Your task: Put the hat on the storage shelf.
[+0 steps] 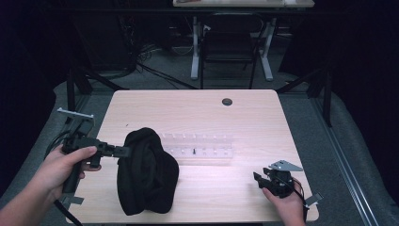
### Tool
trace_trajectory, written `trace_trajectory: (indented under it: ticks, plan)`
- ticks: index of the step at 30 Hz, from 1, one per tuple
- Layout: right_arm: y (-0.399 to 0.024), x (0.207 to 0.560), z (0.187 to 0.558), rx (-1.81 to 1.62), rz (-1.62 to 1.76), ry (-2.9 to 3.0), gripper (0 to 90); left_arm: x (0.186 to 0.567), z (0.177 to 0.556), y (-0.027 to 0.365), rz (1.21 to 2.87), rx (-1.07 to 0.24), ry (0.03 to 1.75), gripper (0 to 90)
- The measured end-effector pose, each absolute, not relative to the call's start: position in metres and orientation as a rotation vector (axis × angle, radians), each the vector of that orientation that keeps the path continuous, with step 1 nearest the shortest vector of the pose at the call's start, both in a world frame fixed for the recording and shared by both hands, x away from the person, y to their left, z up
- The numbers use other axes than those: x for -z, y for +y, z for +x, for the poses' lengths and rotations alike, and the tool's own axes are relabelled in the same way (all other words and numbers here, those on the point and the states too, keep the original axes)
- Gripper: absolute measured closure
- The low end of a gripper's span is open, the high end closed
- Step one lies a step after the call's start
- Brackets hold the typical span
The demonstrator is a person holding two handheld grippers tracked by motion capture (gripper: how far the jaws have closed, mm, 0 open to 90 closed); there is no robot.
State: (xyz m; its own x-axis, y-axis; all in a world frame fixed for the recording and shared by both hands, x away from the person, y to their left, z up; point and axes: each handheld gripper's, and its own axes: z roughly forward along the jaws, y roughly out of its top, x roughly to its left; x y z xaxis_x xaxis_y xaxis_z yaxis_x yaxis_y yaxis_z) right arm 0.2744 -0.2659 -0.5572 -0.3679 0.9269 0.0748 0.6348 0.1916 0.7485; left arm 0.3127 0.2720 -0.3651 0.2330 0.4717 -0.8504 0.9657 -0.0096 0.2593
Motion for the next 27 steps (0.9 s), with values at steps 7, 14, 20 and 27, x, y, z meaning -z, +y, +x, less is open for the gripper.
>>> trace_trajectory:
  ticks: [7, 14, 20, 27]
  plan:
    - [-0.265, 0.557, 0.274, -1.003, 1.461, 2.082, 53.2, 0.349, 0.316, 0.27, 1.598, 0.667, 1.336, 85.6]
    - [-0.265, 0.557, 0.274, -0.992, 1.46, 2.083, 53.1, 0.337, 0.323, 0.261, 1.579, 0.651, 1.303, 85.5]
    - [-0.266, 0.557, 0.275, -0.993, 1.459, 2.078, 54.0, 0.33, 0.332, 0.253, 1.583, 0.637, 1.293, 85.5]
    - [-0.264, 0.554, 0.274, -1.019, 1.433, 2.023, 55.4, 0.321, 0.343, 0.248, 1.56, 0.603, 1.29, 85.5]
